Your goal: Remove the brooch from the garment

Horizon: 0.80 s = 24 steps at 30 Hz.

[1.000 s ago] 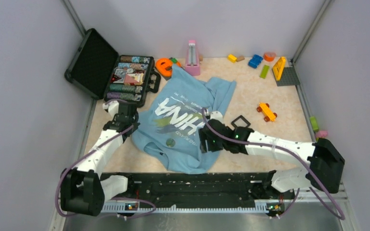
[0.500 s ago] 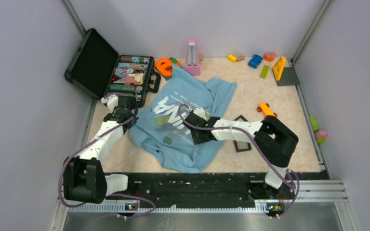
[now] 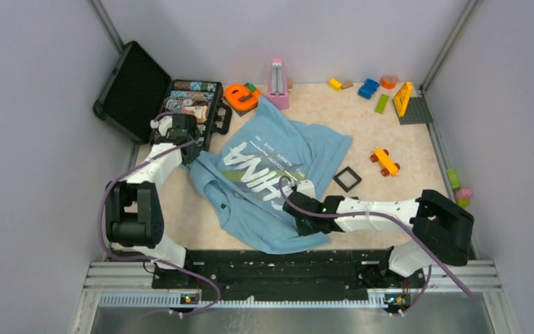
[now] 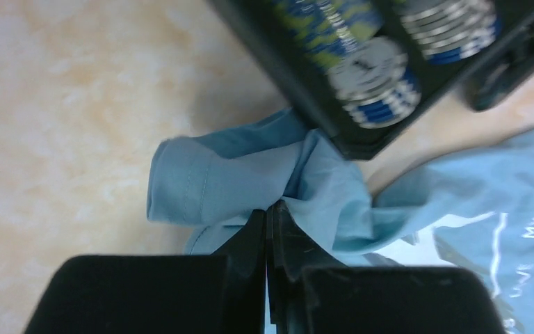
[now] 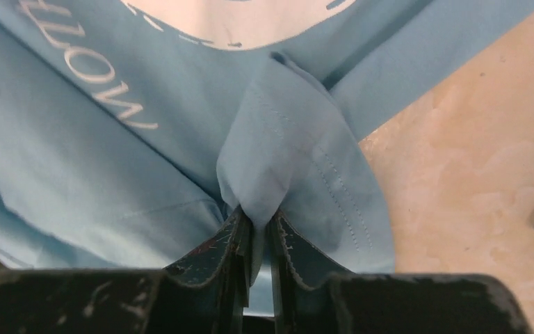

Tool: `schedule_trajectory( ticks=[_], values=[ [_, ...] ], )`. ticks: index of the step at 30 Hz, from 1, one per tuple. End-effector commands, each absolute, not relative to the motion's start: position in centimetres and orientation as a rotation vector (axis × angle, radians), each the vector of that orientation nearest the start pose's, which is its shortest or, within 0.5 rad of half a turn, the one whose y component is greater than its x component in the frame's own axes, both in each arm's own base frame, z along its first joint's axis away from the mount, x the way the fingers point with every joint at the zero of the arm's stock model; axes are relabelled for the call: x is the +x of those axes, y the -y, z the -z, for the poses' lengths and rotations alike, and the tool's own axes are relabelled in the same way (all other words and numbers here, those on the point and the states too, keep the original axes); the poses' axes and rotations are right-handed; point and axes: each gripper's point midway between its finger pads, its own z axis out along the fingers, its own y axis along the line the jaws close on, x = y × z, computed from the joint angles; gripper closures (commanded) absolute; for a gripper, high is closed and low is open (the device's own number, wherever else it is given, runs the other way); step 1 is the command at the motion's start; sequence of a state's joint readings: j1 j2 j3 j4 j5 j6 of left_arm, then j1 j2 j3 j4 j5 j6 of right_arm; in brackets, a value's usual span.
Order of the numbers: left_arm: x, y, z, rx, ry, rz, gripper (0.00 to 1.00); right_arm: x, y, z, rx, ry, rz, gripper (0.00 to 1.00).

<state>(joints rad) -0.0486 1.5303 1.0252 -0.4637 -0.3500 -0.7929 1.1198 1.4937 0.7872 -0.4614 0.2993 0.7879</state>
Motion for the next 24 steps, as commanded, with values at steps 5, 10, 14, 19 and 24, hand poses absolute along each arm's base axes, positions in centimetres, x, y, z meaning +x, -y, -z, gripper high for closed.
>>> schedule_trajectory(
  ticks=[5, 10, 14, 19, 24],
  values=[
    [39.9, 0.4, -11.4, -0.797, -2.301, -0.005, 0.87, 16.7, -27.7, -9.4, -0.395, -2.457, -0.411, 0.46],
    [35.4, -1.0, -12.2, -0.815, -2.293, -0.093, 0.66, 19.3, -30.0, -12.9, -0.494, -2.323, -0.573, 0.45],
    [32.8, 2.3, -12.7, -0.661, -2.358, 0.029, 0.62, 20.4, -34.0, -14.7, -0.710, -2.169, -0.681, 0.46],
    [29.2, 7.2, -14.0, -0.509, -2.342, 0.184, 0.61, 22.4, -39.1, -14.3, -0.970, -2.102, -0.663, 0.48],
    [26.8, 8.8, -13.6, -0.488, -2.356, 0.325, 0.67, 24.3, -42.8, -12.6, -1.011, -2.087, -0.672, 0.52]
  ],
)
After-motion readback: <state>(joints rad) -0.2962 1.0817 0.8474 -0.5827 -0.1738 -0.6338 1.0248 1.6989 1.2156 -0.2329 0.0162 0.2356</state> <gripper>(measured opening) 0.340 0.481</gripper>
